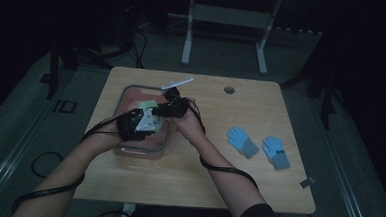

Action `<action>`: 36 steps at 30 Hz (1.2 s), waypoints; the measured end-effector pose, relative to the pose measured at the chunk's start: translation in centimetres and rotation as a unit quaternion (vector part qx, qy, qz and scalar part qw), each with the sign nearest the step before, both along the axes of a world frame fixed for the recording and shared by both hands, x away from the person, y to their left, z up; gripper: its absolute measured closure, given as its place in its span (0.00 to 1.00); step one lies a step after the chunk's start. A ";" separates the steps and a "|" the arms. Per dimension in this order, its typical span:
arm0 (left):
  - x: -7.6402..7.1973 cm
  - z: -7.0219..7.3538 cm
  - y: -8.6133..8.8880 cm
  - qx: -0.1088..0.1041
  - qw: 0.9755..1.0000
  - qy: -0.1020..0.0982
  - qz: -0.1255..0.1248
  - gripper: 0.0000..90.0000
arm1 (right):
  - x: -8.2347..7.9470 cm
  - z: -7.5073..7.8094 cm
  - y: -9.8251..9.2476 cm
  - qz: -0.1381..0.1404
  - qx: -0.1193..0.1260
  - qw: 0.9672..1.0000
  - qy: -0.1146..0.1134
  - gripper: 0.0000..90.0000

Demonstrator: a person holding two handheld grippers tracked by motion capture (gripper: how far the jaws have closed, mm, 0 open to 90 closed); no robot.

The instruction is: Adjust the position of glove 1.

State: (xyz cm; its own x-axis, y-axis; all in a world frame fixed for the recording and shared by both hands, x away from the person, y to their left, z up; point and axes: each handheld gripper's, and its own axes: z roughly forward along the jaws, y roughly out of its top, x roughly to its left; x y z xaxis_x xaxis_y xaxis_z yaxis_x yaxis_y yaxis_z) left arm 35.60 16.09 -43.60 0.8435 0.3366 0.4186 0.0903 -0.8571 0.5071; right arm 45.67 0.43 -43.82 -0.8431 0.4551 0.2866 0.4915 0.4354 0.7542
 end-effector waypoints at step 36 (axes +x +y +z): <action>3.9 -3.3 2.2 -0.075 0.984 0.126 0.100 0.16 | -0.4 -1.8 -3.2 0.019 -0.030 0.999 0.008 0.44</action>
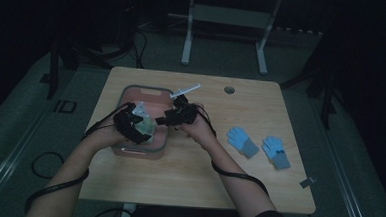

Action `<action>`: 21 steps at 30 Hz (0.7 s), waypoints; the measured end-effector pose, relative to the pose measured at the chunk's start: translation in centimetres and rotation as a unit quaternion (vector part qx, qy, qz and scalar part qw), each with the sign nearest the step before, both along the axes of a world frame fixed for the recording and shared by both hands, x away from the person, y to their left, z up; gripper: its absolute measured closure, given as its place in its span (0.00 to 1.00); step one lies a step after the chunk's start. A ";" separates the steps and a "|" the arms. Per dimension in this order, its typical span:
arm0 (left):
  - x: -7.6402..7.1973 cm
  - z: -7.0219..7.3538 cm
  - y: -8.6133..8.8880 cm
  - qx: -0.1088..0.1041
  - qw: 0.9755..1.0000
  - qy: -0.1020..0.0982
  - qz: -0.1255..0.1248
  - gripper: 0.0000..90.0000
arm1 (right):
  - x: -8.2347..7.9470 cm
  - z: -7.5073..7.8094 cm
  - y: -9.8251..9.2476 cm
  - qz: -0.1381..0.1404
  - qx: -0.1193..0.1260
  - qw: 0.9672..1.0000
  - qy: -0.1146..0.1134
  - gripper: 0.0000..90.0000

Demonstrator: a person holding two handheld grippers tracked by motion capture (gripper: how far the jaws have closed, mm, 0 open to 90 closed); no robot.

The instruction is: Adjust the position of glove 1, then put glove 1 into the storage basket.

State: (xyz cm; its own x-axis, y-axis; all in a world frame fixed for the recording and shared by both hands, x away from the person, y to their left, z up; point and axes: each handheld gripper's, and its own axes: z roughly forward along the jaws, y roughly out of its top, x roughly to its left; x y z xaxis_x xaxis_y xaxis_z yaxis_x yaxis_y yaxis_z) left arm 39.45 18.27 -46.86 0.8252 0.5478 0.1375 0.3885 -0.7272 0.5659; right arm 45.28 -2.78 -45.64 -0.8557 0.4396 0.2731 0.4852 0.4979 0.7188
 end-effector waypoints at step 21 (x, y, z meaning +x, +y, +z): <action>-2.8 2.0 -4.3 -0.087 0.995 -0.047 0.013 0.02 | -1.4 0.9 -7.3 -0.006 0.014 0.999 -0.047 0.22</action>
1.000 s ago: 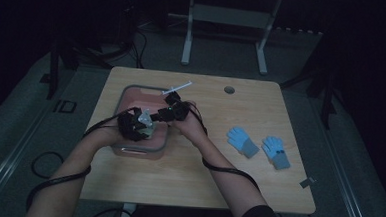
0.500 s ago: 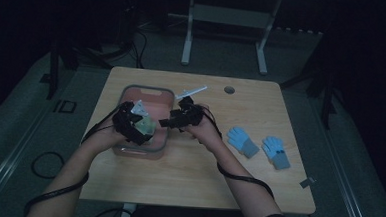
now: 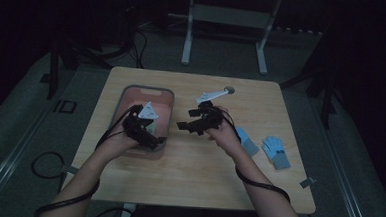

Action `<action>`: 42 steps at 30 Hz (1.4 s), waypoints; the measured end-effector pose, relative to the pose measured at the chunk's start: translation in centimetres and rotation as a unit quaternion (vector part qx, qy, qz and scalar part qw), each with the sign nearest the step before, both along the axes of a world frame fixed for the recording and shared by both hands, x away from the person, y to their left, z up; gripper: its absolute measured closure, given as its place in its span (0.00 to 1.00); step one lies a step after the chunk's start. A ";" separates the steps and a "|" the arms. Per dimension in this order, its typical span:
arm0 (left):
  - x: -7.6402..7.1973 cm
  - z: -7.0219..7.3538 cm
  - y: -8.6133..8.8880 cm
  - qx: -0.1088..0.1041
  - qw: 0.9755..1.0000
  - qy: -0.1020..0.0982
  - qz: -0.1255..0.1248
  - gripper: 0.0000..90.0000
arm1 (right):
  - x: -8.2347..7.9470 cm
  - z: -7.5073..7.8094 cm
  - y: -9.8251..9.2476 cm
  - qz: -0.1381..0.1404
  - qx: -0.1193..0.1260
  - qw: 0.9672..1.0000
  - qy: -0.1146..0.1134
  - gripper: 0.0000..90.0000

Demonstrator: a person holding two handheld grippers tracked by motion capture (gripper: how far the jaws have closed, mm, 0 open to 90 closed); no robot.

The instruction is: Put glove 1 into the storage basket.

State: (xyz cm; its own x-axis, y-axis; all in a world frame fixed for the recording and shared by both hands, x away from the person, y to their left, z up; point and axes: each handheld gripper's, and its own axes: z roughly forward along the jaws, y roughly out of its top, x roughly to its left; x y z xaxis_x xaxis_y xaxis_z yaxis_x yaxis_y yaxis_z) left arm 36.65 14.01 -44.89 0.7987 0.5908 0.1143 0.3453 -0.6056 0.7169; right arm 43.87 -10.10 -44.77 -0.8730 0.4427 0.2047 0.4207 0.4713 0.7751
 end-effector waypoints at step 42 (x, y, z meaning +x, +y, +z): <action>-5.5 -5.7 -11.1 -0.077 0.992 -0.034 -0.096 0.02 | -2.4 -6.1 -19.0 -0.102 -0.102 0.989 -0.041 0.74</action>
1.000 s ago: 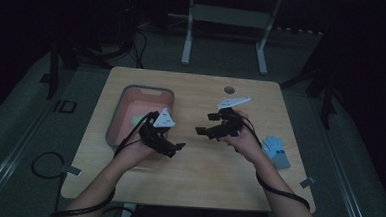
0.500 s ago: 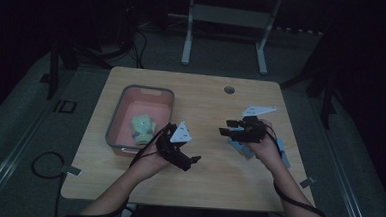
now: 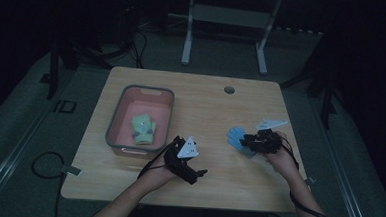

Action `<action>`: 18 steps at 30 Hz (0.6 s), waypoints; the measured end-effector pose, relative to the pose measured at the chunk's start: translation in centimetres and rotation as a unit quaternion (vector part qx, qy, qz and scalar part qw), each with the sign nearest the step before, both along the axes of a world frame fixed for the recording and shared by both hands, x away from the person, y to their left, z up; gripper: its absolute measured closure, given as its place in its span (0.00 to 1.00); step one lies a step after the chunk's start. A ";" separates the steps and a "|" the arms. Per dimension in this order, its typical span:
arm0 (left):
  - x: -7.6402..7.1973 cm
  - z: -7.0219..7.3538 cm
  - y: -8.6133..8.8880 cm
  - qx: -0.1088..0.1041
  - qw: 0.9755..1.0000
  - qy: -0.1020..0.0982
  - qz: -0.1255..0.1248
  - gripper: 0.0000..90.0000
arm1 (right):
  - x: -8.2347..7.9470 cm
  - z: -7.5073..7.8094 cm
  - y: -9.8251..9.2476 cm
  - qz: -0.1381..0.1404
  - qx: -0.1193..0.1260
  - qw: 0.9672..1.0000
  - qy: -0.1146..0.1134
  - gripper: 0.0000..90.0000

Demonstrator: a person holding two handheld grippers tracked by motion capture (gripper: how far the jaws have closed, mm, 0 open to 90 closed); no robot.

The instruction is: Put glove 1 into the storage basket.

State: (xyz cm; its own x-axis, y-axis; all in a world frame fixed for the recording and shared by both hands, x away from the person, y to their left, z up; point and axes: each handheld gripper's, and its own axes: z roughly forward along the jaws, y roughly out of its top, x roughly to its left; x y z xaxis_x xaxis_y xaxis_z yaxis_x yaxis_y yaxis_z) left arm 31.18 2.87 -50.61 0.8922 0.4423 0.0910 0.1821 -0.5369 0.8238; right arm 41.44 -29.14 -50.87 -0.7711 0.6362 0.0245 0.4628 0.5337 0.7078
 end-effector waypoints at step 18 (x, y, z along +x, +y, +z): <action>-1.0 -3.0 0.2 -0.029 0.999 -0.004 0.014 0.02 | 0.3 -2.8 -0.3 -0.095 -0.032 0.995 0.019 0.97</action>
State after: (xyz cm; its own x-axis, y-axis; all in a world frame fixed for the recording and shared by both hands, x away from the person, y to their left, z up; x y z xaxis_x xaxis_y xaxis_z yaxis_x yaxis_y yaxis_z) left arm 30.16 3.07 -53.65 0.8786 0.4721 0.0719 0.1890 -0.4821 0.8555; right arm 41.70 -29.46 -53.67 -0.6355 0.7720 0.0049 0.5852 0.4776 0.6553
